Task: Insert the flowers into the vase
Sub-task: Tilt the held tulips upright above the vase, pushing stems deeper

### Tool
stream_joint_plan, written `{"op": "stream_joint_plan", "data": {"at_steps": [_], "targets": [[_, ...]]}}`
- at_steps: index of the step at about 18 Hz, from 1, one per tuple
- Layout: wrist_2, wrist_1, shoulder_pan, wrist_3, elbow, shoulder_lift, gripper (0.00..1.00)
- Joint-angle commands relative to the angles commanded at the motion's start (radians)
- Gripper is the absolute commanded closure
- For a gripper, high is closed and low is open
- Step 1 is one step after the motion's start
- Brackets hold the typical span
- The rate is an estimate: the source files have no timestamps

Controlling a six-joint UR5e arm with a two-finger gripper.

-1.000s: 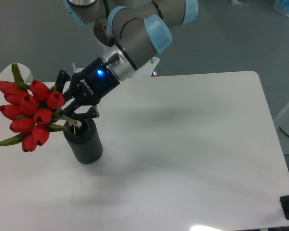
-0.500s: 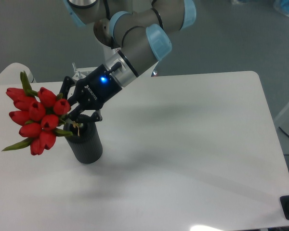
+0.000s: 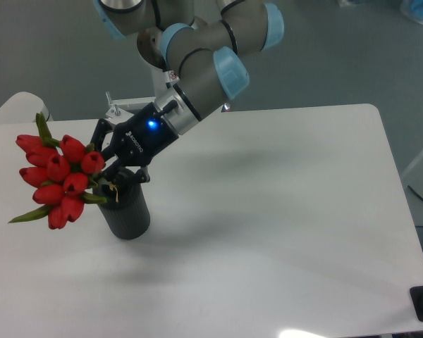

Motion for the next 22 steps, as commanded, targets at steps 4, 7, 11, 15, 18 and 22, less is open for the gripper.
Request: {"op": "stream_joint_plan", "data": {"at_steps": [4, 7, 11, 15, 18, 22], "targets": [[0.000, -0.002, 0.002, 0.037, -0.028, 0.000, 0.86], [0.000, -0.002, 0.002, 0.049, -0.048, 0.000, 0.86], [0.005, -0.003, 0.003, 0.071, -0.058, 0.000, 0.86], [0.005, 0.008, 0.003, 0.075, -0.058, -0.015, 0.86], [0.006, 0.009, 0.006, 0.077, -0.057, -0.026, 0.86], [0.006, 0.009, 0.018, 0.089, -0.058, -0.038, 0.84]]}}
